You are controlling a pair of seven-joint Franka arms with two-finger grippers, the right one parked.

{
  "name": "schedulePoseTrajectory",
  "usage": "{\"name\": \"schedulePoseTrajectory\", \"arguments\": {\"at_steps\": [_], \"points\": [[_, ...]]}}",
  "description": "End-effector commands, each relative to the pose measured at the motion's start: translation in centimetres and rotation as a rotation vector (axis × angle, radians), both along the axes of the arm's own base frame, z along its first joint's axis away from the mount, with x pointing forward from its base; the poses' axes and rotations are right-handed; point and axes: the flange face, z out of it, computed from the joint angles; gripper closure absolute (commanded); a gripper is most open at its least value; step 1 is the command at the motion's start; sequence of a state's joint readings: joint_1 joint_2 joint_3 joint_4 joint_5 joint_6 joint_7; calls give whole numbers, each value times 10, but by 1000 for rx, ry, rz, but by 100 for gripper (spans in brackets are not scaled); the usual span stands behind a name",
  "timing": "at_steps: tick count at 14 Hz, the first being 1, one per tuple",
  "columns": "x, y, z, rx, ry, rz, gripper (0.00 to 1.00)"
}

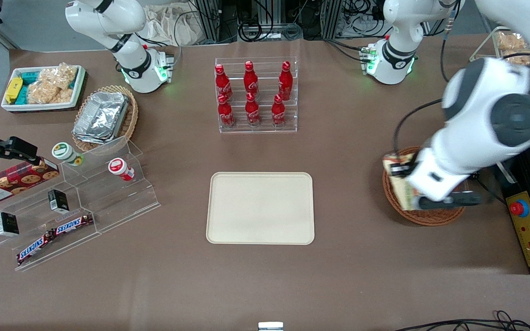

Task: Place sandwich from basket to tray
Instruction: 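Lift the sandwich and carry it with the left gripper over the cream tray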

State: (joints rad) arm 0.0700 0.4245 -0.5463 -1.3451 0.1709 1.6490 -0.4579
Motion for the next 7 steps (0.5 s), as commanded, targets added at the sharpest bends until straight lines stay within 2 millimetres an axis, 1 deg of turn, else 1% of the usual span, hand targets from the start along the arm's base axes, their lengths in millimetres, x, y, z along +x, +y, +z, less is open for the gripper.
{"name": "schedulePoseTrajectory", "arguments": {"at_steps": [1, 3, 4, 6, 7], "points": [[2, -76, -58, -36, -11, -103, 100], [-4, -117, -102, -53, 4, -139, 100], [-4, -131, -123, -49, -9, -136, 100], [-3, -154, -162, -59, -50, -139, 100], [-2, -158, -184, -70, -44, -143, 100]]}}
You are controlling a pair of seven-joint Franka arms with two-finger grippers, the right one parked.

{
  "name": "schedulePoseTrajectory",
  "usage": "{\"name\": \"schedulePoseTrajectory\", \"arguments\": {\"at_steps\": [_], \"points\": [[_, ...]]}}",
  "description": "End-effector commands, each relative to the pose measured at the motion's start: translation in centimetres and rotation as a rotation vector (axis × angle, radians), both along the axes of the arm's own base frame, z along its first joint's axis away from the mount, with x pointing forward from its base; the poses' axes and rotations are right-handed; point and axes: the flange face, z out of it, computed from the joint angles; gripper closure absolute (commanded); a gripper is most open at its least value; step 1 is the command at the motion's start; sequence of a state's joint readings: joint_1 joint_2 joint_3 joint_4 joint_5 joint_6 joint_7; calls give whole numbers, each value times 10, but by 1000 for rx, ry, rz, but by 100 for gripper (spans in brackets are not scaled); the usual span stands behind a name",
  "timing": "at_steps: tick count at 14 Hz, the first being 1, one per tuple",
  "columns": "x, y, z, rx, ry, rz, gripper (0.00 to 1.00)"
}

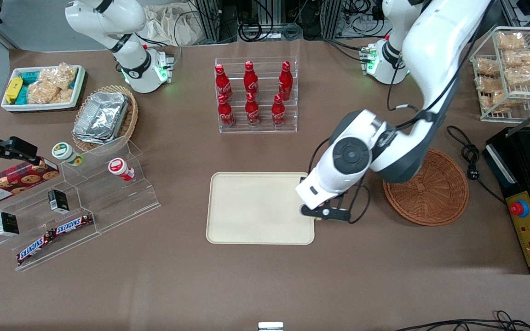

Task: Place sandwich from basket to tray
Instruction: 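Lift the sandwich and carry it with the left gripper over the cream tray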

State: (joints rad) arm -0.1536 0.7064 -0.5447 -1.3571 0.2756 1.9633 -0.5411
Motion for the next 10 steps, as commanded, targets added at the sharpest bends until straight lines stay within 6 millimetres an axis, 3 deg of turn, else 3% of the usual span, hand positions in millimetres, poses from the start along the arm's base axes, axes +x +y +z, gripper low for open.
{"name": "schedulePoseTrajectory", "arguments": {"at_steps": [1, 5, 6, 8, 10], "points": [[4, -17, -44, -14, -1, -3, 100], [-2, -38, -112, -59, -10, -26, 100], [-2, -39, -119, -57, -12, -30, 99], [-5, -39, -126, -52, -2, -32, 75], [-6, -37, -125, -44, 5, -29, 24]]}}
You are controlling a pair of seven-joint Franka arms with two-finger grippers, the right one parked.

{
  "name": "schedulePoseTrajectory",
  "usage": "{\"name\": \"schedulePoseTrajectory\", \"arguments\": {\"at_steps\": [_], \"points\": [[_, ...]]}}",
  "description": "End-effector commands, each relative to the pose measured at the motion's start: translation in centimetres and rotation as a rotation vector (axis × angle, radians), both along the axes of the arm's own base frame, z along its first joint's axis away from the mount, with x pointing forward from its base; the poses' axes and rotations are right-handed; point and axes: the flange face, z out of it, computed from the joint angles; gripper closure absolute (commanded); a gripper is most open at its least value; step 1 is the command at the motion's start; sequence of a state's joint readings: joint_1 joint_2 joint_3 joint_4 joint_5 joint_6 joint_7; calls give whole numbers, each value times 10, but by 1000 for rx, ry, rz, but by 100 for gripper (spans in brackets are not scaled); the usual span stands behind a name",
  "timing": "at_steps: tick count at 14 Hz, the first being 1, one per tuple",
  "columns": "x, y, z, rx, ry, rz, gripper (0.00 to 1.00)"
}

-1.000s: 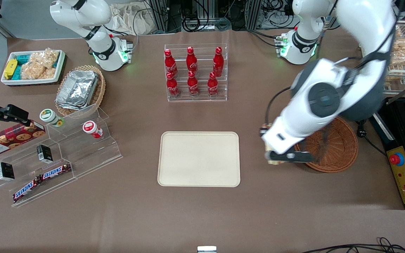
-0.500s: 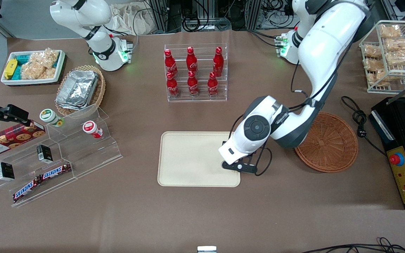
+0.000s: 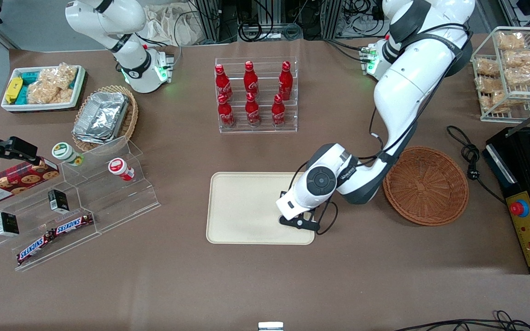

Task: Place sandwich from basket to tray
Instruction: 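Lower the sandwich onto the tray and open the left gripper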

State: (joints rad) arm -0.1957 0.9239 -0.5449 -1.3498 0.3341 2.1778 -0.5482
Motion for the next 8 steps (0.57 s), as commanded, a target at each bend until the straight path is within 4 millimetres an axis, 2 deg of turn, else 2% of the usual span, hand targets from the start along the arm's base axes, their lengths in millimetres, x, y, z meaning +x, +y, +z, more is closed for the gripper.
{"name": "schedulePoseTrajectory", "arguments": {"at_steps": [1, 3, 8], "points": [[0, 1, 5, 39, 1, 31, 1], [-4, 7, 29, 105, 36, 78, 0], [-4, 20, 117, 146, -7, 100, 0]]}}
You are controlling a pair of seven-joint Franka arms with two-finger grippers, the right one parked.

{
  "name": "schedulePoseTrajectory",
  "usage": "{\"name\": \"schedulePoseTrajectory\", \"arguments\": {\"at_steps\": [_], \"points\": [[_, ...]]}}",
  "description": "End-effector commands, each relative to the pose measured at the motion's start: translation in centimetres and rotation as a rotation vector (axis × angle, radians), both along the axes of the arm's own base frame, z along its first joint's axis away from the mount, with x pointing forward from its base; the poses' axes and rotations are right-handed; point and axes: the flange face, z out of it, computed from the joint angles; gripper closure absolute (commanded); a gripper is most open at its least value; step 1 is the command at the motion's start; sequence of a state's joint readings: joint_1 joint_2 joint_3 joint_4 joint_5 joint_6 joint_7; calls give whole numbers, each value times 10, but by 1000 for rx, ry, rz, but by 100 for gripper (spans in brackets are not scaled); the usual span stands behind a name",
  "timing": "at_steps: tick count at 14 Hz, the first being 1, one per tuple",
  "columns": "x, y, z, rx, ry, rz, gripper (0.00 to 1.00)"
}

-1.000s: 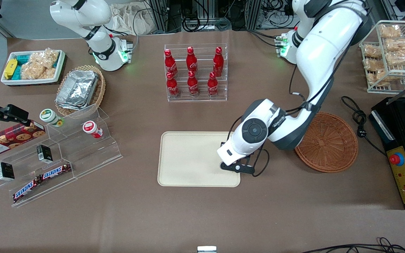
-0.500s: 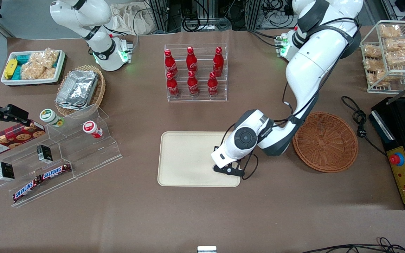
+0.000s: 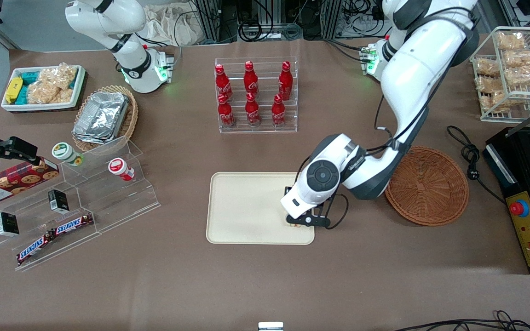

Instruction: Place sandwich from basket to tray

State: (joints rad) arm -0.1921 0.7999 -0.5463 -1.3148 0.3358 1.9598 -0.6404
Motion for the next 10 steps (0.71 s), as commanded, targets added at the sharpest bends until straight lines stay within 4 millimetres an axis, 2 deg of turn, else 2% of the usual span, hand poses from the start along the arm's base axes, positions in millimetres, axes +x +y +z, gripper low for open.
{"name": "schedulePoseTrajectory", "arguments": {"at_steps": [1, 2, 4, 6, 10], "points": [[-5, 9, 51, 48, -33, 19, 0], [-5, 12, 68, 59, -42, 21, 0], [7, 39, 105, 89, -87, 58, 1], [5, 57, 144, 123, -118, 67, 1], [1, 139, 213, 236, -72, -78, 1]]}}
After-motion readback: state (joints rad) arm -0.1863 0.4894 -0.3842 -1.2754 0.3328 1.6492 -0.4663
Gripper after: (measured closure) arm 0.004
